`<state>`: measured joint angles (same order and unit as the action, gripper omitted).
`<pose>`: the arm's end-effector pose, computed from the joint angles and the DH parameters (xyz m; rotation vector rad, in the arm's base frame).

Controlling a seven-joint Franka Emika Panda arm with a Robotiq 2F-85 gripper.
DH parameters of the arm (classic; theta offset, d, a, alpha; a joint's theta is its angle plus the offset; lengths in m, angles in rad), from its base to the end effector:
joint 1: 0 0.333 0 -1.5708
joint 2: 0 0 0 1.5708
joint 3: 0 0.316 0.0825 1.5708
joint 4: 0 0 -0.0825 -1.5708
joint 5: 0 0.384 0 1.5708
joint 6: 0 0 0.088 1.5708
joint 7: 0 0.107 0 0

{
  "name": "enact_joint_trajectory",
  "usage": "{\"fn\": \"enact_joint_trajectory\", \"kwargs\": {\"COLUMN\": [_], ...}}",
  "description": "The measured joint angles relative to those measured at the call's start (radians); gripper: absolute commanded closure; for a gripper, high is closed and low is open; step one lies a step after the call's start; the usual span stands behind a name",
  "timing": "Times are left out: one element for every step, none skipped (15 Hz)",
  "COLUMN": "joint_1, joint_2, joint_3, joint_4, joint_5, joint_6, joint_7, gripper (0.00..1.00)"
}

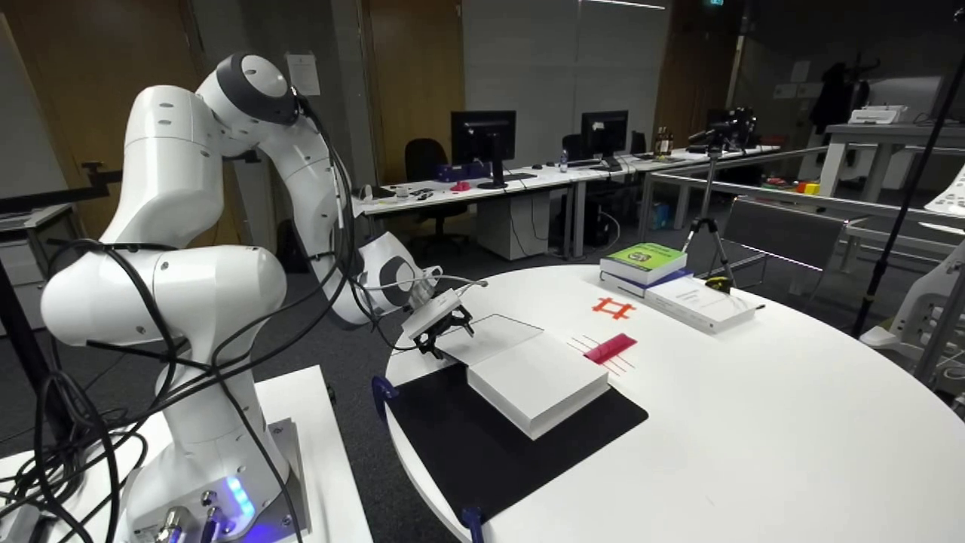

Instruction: Close the book

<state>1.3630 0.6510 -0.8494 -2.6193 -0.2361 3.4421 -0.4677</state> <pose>0.3933 0.2009 0.1397 2.0473 1.7552 0.4484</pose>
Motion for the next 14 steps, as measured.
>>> {"fn": "enact_joint_trajectory", "kwargs": {"joint_1": [-0.017,-0.027,-0.032,-0.033,-0.033,-0.033,-0.033,-0.032,-0.029,-0.027,-0.022,-0.015,-0.007,0.001], "joint_2": [0.004,0.005,0.004,0.004,0.003,0.001,-0.004,-0.012,-0.022,-0.036,-0.052,-0.069,-0.087,-0.099], "joint_3": [0.008,0.010,0.010,0.008,0.006,0.005,0.003,-0.001,-0.007,-0.013,-0.022,-0.032,-0.045,-0.058], "joint_4": [0.005,0.015,0.032,0.048,0.063,0.079,0.091,0.102,0.113,0.122,0.132,0.143,0.154,0.159], "joint_5": [0.000,0.000,0.000,0.000,0.000,0.000,0.000,0.001,0.003,0.007,0.022,0.045,0.075,0.105], "joint_6": [0.020,0.021,0.020,0.020,0.019,0.019,0.019,0.019,0.019,0.019,0.020,0.020,0.019,0.019], "joint_7": [-0.027,-0.053,-0.075,-0.091,-0.104,-0.116,-0.123,-0.127,-0.128,-0.128,-0.126,-0.122,-0.117,-0.109], "gripper": [0.00,0.00,0.00,0.00,0.00,0.00,0.00,0.00,0.00,0.00,0.00,0.00,0.00,0.00]}}
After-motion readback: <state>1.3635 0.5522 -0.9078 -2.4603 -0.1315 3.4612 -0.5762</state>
